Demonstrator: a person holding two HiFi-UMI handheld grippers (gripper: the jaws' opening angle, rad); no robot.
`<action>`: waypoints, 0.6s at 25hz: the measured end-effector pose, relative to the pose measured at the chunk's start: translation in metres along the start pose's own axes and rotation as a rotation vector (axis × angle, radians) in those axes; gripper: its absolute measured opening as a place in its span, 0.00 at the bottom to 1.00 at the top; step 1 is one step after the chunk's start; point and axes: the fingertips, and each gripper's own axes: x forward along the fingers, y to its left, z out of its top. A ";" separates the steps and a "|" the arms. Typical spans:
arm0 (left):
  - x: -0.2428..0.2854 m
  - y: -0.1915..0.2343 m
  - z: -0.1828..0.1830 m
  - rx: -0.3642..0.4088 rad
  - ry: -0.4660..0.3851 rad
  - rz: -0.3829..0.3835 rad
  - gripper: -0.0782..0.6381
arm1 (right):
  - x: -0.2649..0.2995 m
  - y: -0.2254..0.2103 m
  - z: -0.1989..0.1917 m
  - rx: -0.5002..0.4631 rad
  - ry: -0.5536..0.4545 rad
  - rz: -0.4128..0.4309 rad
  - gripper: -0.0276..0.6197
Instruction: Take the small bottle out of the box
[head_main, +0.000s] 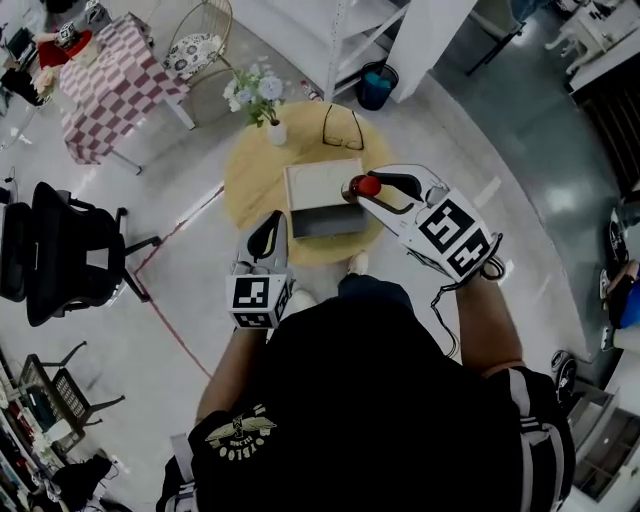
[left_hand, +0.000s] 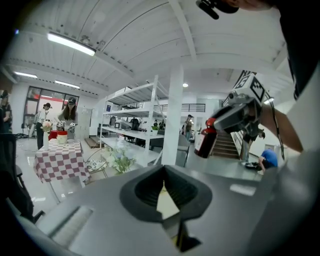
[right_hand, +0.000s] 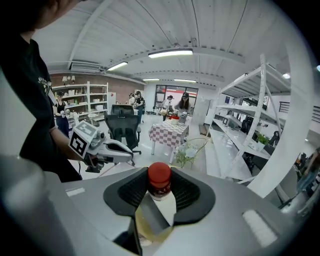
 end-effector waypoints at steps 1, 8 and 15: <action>0.000 0.000 0.001 0.002 -0.002 0.002 0.11 | -0.001 -0.002 0.003 0.000 -0.005 -0.001 0.27; 0.008 0.007 0.009 -0.015 0.010 0.039 0.11 | 0.007 -0.016 0.002 -0.010 -0.007 0.006 0.27; 0.032 0.019 0.003 0.013 0.032 0.085 0.11 | 0.041 -0.036 -0.027 0.013 0.050 0.074 0.27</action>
